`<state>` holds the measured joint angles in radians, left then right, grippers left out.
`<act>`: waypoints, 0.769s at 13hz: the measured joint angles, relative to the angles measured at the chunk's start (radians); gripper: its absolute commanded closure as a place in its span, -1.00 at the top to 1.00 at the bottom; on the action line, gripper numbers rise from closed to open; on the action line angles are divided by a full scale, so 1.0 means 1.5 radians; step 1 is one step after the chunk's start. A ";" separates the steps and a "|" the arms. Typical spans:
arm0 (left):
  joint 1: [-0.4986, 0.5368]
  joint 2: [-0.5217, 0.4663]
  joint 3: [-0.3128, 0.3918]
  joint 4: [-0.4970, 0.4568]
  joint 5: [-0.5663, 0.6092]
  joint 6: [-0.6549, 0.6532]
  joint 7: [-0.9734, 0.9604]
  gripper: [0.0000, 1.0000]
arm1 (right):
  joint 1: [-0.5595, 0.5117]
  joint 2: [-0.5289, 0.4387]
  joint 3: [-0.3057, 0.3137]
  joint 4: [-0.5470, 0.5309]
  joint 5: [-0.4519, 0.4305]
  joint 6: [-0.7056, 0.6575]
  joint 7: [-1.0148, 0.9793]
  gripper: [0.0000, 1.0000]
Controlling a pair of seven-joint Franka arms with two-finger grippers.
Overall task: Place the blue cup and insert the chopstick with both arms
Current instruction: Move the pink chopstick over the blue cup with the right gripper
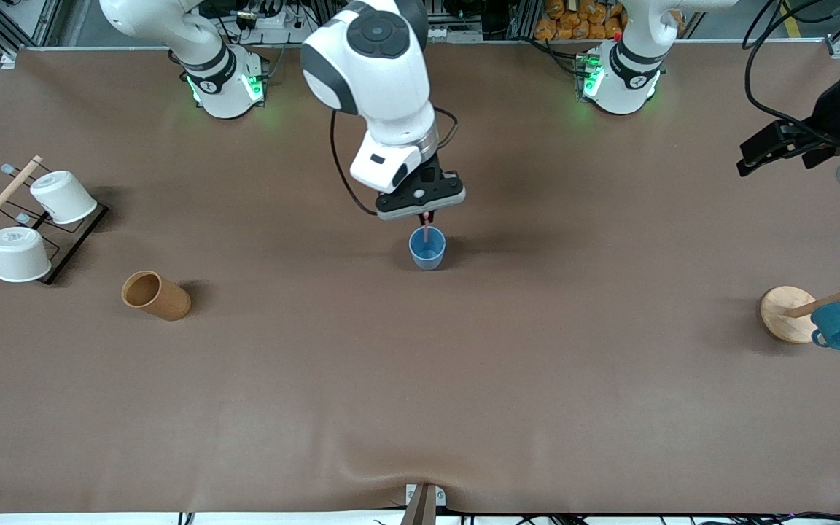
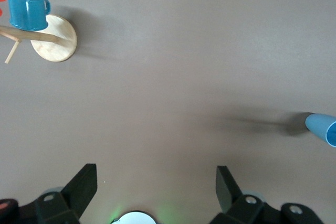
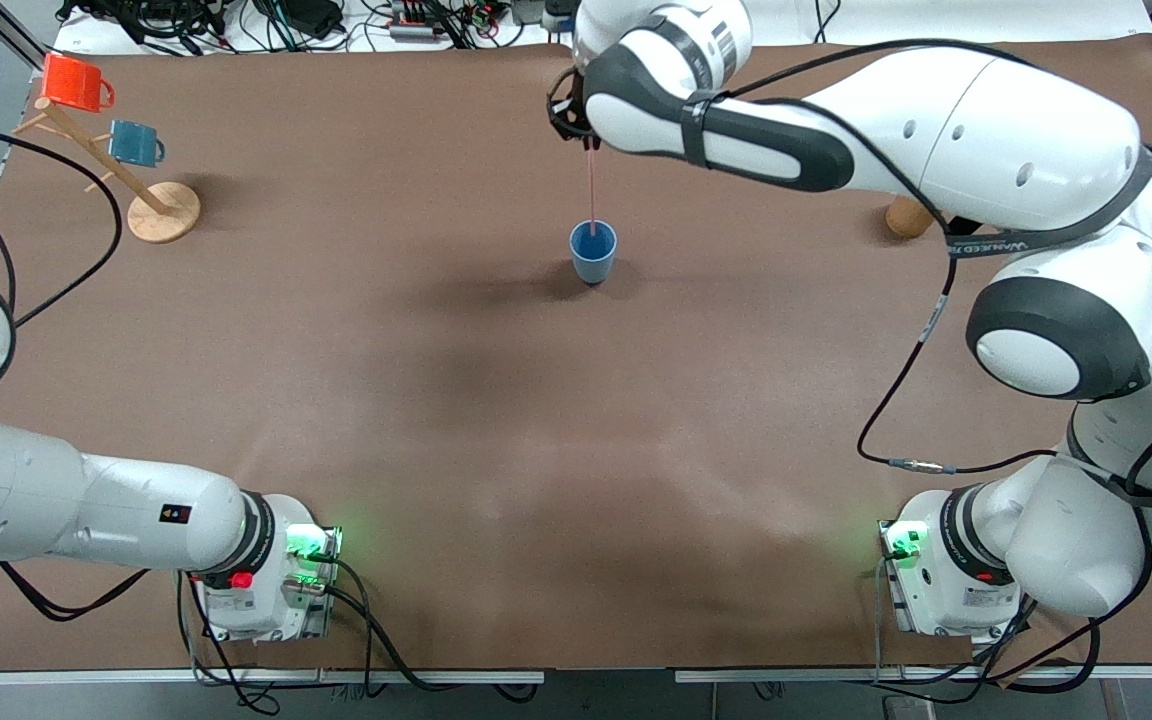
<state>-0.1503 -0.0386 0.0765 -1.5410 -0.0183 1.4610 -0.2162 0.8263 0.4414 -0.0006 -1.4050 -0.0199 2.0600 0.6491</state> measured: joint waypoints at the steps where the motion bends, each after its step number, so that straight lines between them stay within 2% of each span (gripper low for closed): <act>1: -0.011 0.000 0.014 -0.001 0.000 0.000 0.000 1.00 | 0.006 0.006 0.000 -0.001 0.000 0.006 0.008 -1.00; 10: -0.020 0.009 0.017 -0.004 0.000 0.005 0.000 1.00 | 0.008 0.064 -0.010 -0.004 -0.018 0.008 0.009 -1.00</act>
<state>-0.1801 -0.0253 0.1022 -1.5470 -0.0182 1.4692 -0.2161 0.8383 0.5380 -0.0160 -1.4110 -0.0468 2.0720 0.6632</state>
